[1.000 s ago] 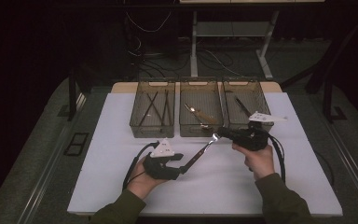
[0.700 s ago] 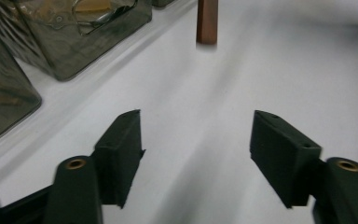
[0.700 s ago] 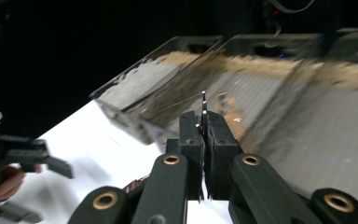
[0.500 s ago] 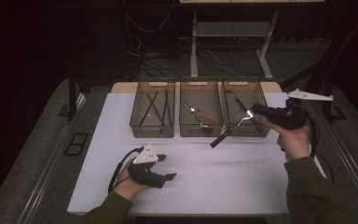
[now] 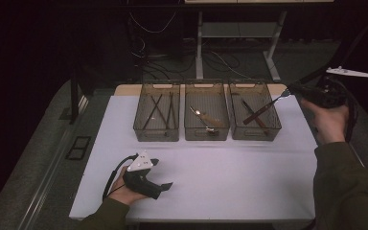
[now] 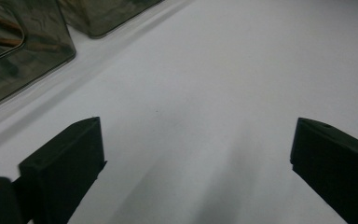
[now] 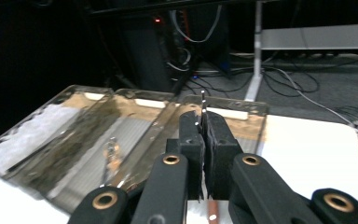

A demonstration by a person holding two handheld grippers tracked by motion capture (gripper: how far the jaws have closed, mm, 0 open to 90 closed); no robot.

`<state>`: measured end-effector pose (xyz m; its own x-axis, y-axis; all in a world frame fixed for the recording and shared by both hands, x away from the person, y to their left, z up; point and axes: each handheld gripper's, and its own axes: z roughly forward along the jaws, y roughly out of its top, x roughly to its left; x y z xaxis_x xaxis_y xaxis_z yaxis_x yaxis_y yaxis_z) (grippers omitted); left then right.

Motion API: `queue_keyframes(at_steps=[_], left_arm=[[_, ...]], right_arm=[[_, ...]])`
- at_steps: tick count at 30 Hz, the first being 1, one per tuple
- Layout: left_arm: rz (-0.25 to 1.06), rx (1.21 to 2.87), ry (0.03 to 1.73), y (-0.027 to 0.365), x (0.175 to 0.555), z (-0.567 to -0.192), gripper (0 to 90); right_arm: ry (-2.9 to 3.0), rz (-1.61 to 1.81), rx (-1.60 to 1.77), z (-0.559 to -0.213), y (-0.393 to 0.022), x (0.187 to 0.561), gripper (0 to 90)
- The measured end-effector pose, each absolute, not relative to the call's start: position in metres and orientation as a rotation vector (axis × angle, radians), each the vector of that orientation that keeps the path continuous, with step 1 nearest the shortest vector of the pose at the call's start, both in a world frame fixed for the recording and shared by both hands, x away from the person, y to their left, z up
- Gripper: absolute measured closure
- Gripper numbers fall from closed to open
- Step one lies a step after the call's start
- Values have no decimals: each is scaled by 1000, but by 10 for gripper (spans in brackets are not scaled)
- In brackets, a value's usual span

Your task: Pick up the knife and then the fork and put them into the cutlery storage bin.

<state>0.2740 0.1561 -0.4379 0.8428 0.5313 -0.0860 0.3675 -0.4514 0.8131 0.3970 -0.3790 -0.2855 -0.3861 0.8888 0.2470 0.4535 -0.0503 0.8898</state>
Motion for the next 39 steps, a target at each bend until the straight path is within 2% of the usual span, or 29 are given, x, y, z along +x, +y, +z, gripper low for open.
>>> queue_keyframes(at_steps=[13, 26, 27, 28, 29, 32, 39], left_arm=[[188, 2096, 648, 156, 276, -440, 0], [178, 2106, 634, 154, 276, -439, 0], [177, 2106, 634, 154, 276, -439, 0], [177, 2106, 633, 154, 276, -439, 0], [176, 2104, 634, 154, 276, -440, 0], [174, 2103, 635, 155, 276, -440, 0], [179, 2105, 626, 154, 276, -439, 0]], right_arm=[[1953, 1247, 1522, -324, -358, 452, 869], [2054, 1221, 1604, -352, -350, 476, 853], [2049, 1197, 1597, -354, -350, 477, 812], [2039, 1170, 1583, -356, -349, 478, 698], [2022, 1144, 1578, -357, -349, 479, 636], [2006, 1088, 1602, -360, -352, 480, 541], [1969, 1089, 1588, -357, -360, 474, 447]])
